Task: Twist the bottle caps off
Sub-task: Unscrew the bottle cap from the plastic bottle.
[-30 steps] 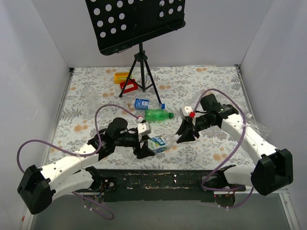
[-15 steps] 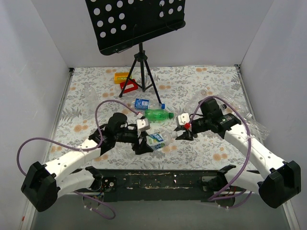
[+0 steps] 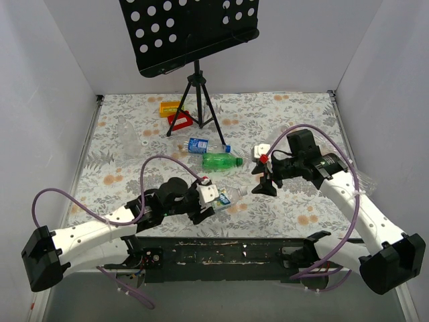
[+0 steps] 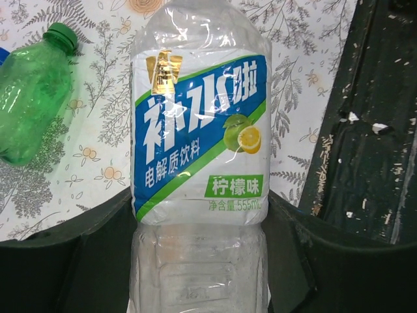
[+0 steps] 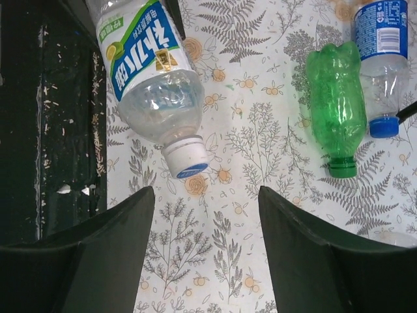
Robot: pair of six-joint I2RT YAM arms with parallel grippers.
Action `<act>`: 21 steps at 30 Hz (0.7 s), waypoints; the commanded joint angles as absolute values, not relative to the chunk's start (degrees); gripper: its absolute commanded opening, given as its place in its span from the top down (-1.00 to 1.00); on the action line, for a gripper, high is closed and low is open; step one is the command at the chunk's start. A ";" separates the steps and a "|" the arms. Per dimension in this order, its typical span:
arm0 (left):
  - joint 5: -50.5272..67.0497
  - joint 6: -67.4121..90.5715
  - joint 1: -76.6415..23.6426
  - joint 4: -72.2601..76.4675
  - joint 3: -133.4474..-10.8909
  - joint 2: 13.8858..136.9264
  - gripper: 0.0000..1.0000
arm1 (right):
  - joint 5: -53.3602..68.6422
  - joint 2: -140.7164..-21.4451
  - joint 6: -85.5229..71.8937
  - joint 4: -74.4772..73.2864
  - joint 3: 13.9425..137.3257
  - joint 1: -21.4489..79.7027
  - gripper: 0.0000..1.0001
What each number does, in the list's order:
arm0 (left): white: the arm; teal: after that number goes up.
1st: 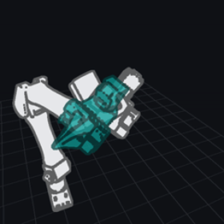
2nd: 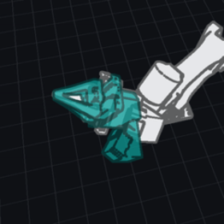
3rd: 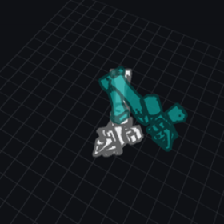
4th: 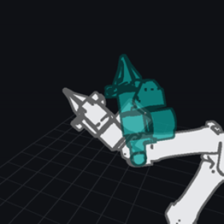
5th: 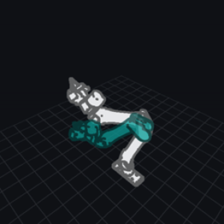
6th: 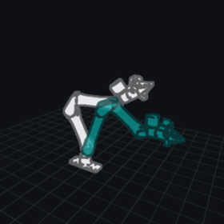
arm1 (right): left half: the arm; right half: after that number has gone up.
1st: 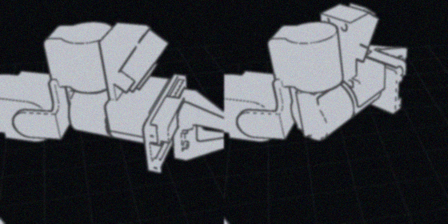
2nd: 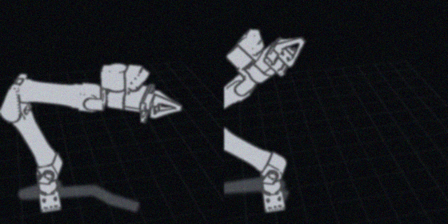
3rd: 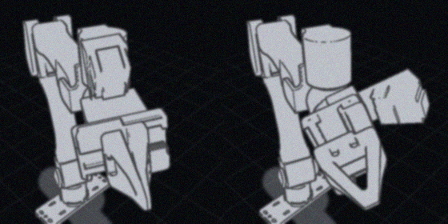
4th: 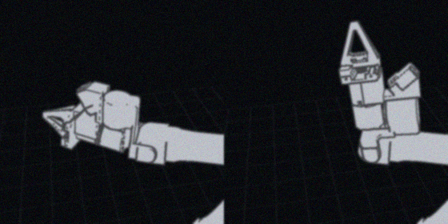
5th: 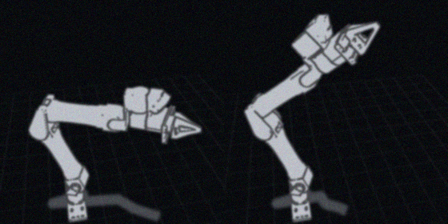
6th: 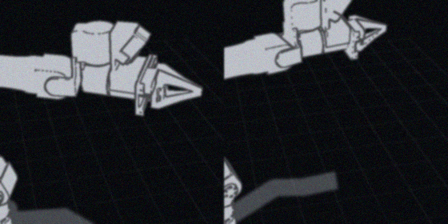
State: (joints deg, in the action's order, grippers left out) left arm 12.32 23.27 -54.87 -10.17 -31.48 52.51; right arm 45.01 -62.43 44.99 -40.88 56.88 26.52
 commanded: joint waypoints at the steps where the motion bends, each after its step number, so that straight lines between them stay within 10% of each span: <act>1: -1.65 21.36 -59.58 -9.67 -31.99 53.61 1.00 | 45.70 -59.59 40.62 -42.28 56.87 24.44 -0.47; 21: -7.65 20.13 -67.24 -0.44 -32.08 60.47 1.00 | 72.69 -73.21 12.48 -26.28 45.88 13.53 -0.31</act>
State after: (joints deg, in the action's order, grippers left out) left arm -6.63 20.80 -66.85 -3.95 -31.48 60.16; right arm 67.66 -72.23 16.05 -29.82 45.76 12.08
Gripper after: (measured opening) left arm 0.623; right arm 0.654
